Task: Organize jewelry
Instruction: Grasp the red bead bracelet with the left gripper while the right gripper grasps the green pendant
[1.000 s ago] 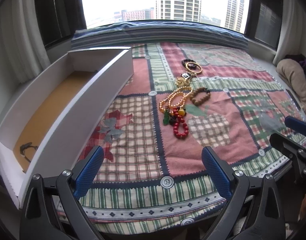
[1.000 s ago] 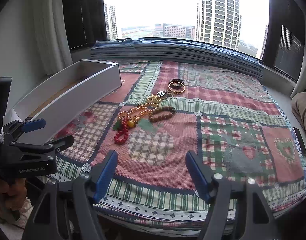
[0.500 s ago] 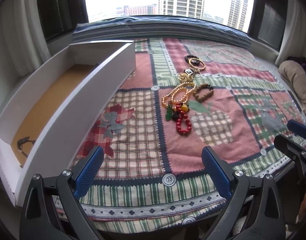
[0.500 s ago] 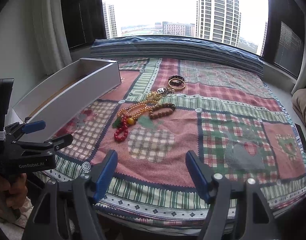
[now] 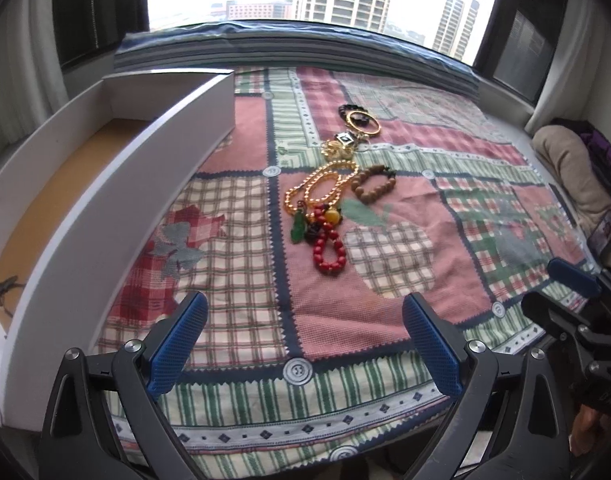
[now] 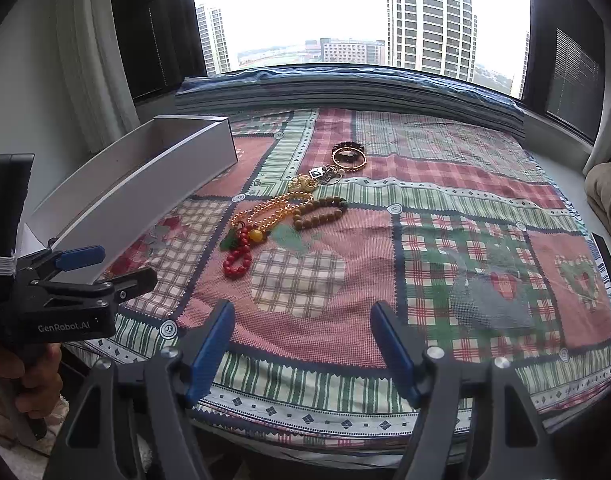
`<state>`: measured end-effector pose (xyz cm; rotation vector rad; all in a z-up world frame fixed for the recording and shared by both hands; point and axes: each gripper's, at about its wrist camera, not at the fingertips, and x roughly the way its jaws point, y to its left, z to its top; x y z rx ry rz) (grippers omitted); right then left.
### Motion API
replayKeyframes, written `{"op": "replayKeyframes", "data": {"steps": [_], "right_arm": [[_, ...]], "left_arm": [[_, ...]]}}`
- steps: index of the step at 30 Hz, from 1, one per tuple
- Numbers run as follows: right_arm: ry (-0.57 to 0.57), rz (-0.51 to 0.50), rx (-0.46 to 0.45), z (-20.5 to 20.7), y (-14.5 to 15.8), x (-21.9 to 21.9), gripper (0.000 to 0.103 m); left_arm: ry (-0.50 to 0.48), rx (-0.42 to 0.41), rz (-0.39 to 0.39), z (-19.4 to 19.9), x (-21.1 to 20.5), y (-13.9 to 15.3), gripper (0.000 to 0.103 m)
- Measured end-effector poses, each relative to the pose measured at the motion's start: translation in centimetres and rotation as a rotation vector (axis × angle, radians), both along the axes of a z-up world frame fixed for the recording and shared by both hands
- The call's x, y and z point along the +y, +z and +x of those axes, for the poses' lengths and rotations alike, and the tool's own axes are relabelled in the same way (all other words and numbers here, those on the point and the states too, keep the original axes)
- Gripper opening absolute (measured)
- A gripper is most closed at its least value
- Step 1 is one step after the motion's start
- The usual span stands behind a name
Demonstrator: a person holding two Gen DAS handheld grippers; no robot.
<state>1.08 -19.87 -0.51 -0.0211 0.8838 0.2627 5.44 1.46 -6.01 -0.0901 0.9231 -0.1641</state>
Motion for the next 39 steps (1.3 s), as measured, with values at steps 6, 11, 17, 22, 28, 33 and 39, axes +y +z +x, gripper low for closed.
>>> {"op": "replayKeyframes", "data": {"steps": [6,11,17,22,28,33,39], "right_arm": [[-0.011,0.022,0.022,0.1,-0.7,-0.6,0.072],[-0.039,0.039,0.032,0.1,-1.1,-2.1,0.072],[-0.071,0.068,0.056,0.4,-2.1,-4.2,0.072],[-0.092,0.091,0.064,0.8,-2.5,-5.7,0.072],[-0.121,0.11,0.07,1.2,-2.9,-7.1,0.072],[-0.127,0.108,0.071,1.2,-2.9,-7.2,0.072],[-0.106,0.096,0.077,1.2,-3.0,-6.0,0.072]], "left_arm": [[-0.068,0.023,-0.117,4.9,-1.9,-1.8,0.094],[-0.063,0.101,-0.07,7.7,-3.9,-5.5,0.07],[-0.002,0.145,0.018,9.9,-4.5,-8.5,0.054],[0.031,0.147,0.044,10.6,-4.4,-8.8,0.037],[-0.007,0.213,-0.045,9.7,-3.1,-8.3,0.008],[-0.039,0.24,-0.108,7.2,-1.4,-7.3,0.008],[-0.013,0.229,-0.1,5.5,1.0,-7.1,0.008]]}}
